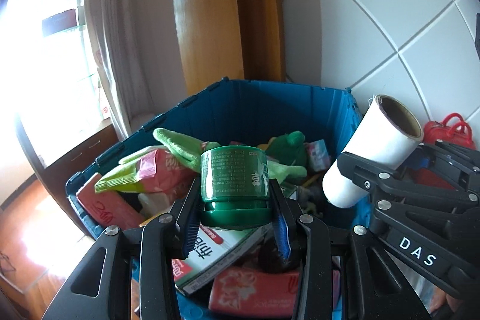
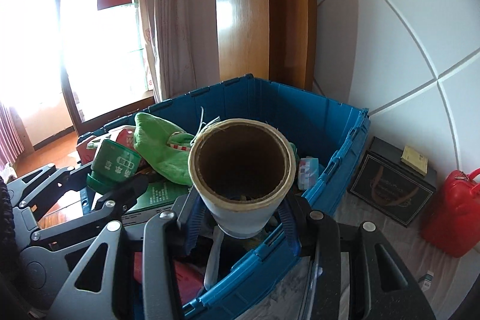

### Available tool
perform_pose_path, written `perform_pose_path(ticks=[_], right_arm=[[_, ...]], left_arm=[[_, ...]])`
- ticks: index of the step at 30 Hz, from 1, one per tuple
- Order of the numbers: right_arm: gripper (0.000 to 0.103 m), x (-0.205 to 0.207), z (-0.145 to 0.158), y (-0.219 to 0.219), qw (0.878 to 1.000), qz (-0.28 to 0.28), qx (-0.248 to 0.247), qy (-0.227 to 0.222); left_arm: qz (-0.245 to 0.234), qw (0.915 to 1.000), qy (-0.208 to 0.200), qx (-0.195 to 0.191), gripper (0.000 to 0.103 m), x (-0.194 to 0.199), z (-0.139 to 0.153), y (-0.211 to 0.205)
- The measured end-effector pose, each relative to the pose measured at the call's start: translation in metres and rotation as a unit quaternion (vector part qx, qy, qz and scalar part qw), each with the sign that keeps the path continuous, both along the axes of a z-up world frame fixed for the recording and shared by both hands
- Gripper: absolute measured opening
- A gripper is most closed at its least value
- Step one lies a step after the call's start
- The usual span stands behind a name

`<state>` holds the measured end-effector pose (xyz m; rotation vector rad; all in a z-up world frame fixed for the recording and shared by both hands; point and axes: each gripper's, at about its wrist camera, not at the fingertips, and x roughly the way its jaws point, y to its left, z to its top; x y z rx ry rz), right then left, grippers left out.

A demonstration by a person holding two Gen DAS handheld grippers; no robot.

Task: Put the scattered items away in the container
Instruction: 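Open both tools to drop the jar and paper roll into the crate, then move both open tools back toward the two medicine boxes on the bed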

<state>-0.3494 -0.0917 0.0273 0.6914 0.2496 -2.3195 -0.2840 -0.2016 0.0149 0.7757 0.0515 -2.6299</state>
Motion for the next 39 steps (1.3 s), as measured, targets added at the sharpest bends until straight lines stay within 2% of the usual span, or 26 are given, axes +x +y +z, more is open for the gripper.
perform_pose_path(ticks=[4, 6, 8, 11, 17, 23, 31, 39], right_arm=[[0.045, -0.014, -0.013, -0.009, 1.0, -0.008, 0.019, -0.02], [0.045, -0.019, -0.018, -0.007, 0.999, -0.012, 0.03, -0.026], [0.045, -0.023, -0.023, -0.007, 0.999, -0.015, 0.04, -0.031], [0.046, -0.024, -0.022, -0.005, 0.999, -0.019, 0.04, -0.031], [0.053, -0.025, -0.022, 0.001, 0.998, -0.028, 0.04, -0.031], [0.06, -0.018, -0.017, 0.008, 0.998, -0.032, 0.035, -0.028], [0.061, 0.007, -0.001, 0.026, 0.999, -0.035, 0.025, -0.013], [0.061, 0.032, 0.006, 0.067, 0.998, -0.054, 0.011, -0.008]], left_arm=[[-0.003, 0.9998, -0.009, 0.015, 0.041, -0.012, -0.01, -0.007], [-0.002, 0.9996, -0.012, 0.024, 0.047, -0.015, -0.014, -0.01], [0.003, 0.9996, -0.013, 0.024, 0.063, -0.017, -0.017, -0.012], [0.009, 0.9995, -0.009, 0.028, 0.074, -0.016, -0.019, -0.016], [0.013, 0.9993, -0.006, 0.034, 0.08, -0.01, -0.017, -0.017], [0.014, 0.9992, 0.001, 0.036, 0.081, 0.006, -0.013, -0.011], [0.017, 0.9992, 0.012, 0.035, 0.081, 0.032, -0.004, 0.007], [-0.003, 0.9993, 0.025, 0.027, 0.081, 0.056, 0.01, 0.05]])
